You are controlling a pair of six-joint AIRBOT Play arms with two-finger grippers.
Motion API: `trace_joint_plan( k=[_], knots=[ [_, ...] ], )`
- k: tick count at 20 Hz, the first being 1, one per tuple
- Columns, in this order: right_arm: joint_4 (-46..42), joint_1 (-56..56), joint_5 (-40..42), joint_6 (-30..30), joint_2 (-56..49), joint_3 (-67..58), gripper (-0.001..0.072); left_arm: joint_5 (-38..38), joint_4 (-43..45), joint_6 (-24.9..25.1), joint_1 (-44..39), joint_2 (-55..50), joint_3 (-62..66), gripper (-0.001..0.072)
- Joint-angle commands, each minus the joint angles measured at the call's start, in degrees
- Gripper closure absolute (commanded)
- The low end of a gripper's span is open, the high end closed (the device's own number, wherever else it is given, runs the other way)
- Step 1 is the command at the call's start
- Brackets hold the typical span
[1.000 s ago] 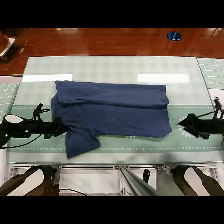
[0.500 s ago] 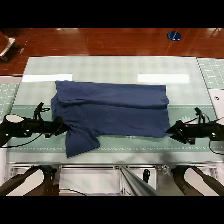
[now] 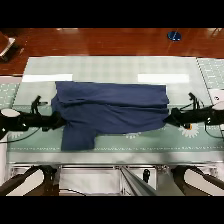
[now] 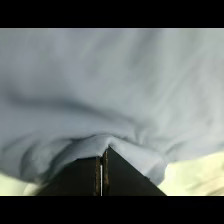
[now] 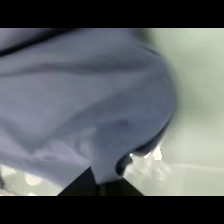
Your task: Fold the shirts.
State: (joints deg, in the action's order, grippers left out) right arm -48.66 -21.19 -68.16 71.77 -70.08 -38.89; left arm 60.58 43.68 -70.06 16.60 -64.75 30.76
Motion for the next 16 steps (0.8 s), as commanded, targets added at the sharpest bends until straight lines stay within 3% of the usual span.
trace_joint_plan(
  k=[1, 3, 10, 16],
  knots=[
    [0.33, 0.37, -4.09, -0.42, -1.79, -10.6, 0.0689, -0.96, -1.16, -0.04, -0.81, -1.05, 9.92, 0.0685],
    [0.22, 0.35, -7.02, -0.35, -5.86, -16.81, 0.0689, -1.55, -2.01, -0.28, -2.54, -5.2, 17.53, 0.0685],
    [3.1, 0.35, -4.74, 0.66, -17.0, -29.05, 0.0689, 0.72, -3.3, -3.3, -7.02, -27.02, 42.62, 0.0685],
    [8.33, 0.35, -3.85, 0.55, -23.47, -32.83, 0.0689, 2.47, -3.19, -6.78, -7.93, -37.31, 52.37, 0.0685]
  ],
)
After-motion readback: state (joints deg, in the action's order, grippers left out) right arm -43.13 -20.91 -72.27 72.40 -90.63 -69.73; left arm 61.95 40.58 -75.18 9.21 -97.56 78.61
